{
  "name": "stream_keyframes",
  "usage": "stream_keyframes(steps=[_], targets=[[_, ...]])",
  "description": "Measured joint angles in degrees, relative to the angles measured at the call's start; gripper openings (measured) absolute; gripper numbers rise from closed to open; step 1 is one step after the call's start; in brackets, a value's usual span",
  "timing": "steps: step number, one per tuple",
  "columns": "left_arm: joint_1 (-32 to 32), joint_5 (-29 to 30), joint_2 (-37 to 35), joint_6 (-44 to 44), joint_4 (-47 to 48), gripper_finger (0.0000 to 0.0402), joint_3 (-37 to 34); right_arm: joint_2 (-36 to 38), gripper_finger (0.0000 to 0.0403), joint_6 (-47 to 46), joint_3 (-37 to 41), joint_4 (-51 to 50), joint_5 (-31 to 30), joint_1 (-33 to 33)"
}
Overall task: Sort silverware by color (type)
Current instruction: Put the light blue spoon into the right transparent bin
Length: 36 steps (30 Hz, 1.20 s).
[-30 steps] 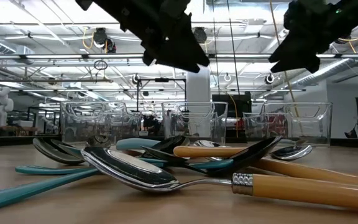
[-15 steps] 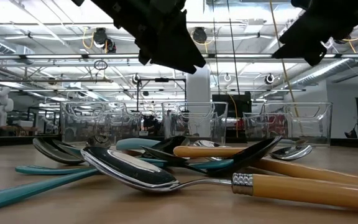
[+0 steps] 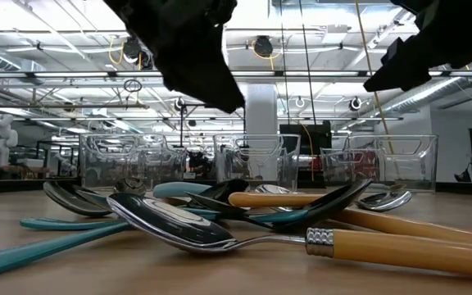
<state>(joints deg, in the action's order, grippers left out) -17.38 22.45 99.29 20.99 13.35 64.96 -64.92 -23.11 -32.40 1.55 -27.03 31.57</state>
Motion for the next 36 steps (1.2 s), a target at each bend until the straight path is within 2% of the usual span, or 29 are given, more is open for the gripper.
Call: stream_keyframes(steps=[8, 18, 36], targets=[[-1.01, 0.03, 0.00, 3.38, 3.14, 0.0184, 0.01, -4.18, 0.0180, 6.44, -3.90, 0.14, 0.02, 0.05], [-4.55, 0.04, 1.32, 3.52, 3.20, 0.0184, 0.03, -8.84, 0.0180, 12.24, -7.43, -0.14, 0.24, 0.05], [-6.14, -0.31, 7.31, 5.20, 8.37, 0.0184, -0.02, -8.90, 0.0180, 14.89, -7.63, 0.12, 0.24, -0.06]])
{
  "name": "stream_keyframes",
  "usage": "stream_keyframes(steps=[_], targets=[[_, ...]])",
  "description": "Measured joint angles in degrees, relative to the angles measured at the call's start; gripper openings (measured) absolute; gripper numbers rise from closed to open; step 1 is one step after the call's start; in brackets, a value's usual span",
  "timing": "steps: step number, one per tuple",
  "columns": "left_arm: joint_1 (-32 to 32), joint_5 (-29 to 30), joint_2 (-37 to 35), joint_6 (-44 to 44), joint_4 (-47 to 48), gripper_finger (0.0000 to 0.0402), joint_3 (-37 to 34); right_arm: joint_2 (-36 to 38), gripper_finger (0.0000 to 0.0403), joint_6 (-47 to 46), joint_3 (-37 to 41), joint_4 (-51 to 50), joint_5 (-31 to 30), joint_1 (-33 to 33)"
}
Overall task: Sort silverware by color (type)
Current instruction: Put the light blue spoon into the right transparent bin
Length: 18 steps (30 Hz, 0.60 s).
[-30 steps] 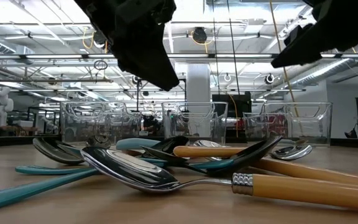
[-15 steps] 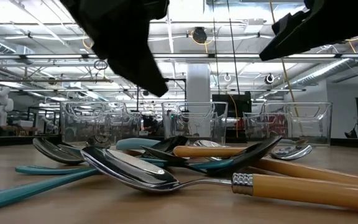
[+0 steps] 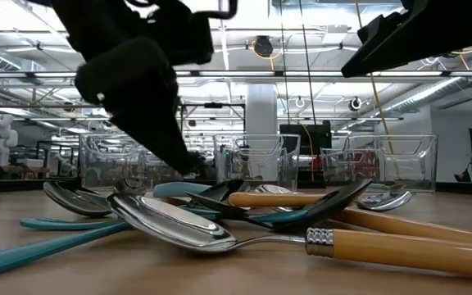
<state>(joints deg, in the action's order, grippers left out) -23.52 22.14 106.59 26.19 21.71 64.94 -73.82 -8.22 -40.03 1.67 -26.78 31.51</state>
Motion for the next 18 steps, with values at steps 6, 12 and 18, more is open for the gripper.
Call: stream_keyframes(steps=[6, 12, 18], targets=[[0.41, -1.79, 1.00, -1.11, 1.53, 0.0184, 0.14, 0.00, 0.0180, -1.68, 0.00, -0.68, 0.04, 0.09], [0.58, -3.20, 1.04, -2.07, 2.19, 0.0184, 0.05, 0.00, 0.0180, -3.09, 0.00, -1.33, 0.04, 0.12], [0.56, -3.22, 1.04, -1.60, 7.47, 0.0184, 2.84, 0.02, 0.0180, -3.26, 0.00, -1.77, 0.04, 0.85]])
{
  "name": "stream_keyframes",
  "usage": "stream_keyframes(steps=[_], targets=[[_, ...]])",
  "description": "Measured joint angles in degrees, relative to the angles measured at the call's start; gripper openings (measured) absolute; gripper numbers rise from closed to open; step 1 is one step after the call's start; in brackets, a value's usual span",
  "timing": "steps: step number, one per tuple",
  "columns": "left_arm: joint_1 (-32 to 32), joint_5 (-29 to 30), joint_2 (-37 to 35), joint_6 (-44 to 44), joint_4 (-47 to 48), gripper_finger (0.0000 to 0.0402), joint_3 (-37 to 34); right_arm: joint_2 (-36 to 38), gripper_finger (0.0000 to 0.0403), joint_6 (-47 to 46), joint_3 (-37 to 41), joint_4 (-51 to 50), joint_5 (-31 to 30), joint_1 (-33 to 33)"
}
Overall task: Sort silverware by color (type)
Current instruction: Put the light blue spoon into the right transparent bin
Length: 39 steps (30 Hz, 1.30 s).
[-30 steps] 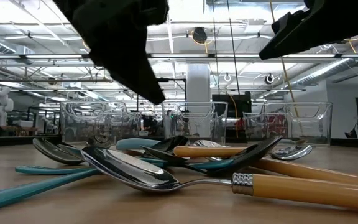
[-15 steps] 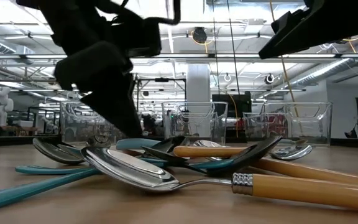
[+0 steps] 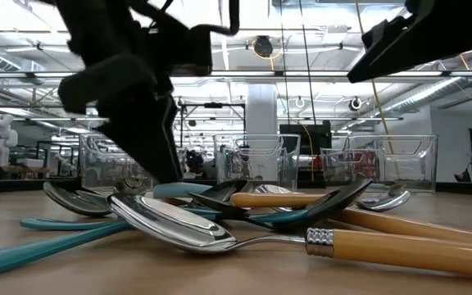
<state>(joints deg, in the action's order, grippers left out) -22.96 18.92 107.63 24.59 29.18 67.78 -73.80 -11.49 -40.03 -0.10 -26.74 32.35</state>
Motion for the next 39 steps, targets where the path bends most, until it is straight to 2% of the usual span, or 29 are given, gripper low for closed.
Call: stream_keyframes(steps=[4, 9, 39], targets=[[-0.25, 0.00, 0.00, 2.13, 4.14, 0.0184, 3.82, 0.00, 0.0180, 0.00, 0.00, -0.15, 0.02, 0.03], [-1.73, 0.00, 0.11, 2.13, 3.25, 0.0184, 6.48, 0.00, 0.0180, 0.00, 0.00, -0.15, 0.04, 0.03], [-4.76, 3.64, 5.30, 5.78, 2.58, 0.0184, 6.49, 0.03, 0.0180, -1.55, 0.02, -1.45, 0.00, 0.01]])
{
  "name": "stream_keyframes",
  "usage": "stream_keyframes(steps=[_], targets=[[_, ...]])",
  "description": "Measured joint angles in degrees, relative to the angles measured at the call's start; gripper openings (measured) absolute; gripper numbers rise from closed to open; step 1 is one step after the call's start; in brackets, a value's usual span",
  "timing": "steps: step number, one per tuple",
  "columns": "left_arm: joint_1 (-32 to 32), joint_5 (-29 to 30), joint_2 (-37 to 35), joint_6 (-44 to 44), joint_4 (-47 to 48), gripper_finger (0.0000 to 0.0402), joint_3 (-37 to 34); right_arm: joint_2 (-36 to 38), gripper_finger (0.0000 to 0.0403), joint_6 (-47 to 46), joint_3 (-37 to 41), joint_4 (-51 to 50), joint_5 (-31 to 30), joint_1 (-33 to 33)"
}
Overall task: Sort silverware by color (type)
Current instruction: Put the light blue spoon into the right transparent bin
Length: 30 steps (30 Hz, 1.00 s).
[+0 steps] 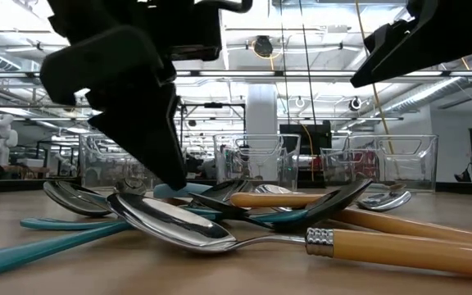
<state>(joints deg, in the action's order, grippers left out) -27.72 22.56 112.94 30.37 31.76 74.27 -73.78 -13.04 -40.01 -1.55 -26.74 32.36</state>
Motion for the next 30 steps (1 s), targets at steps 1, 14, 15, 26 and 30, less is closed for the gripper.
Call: stream_keyframes(steps=[1, 14, 15, 26, 30], targets=[[0.14, -0.01, 0.19, -0.01, -0.07, 0.0184, 0.04, 0.00, 0.0180, 0.00, 0.00, 0.00, 0.00, 0.00], [0.69, -0.18, 1.12, -1.07, 0.22, 0.0184, -0.01, 0.00, 0.0180, 0.00, 0.00, 0.00, -0.02, 0.00], [0.69, -0.05, 1.12, -1.38, 0.19, 0.0184, -0.01, 0.00, 0.0180, 0.00, 0.00, -0.01, -0.02, 0.00], [1.10, 0.03, 1.12, -3.10, 0.27, 0.0152, -0.01, 0.00, 0.0180, 0.00, 0.00, 0.01, -0.03, 0.00], [1.57, -0.15, 1.12, -3.10, 0.26, 0.0115, -0.01, 0.00, 0.0180, -0.02, 0.00, 0.01, -0.04, 0.00]])
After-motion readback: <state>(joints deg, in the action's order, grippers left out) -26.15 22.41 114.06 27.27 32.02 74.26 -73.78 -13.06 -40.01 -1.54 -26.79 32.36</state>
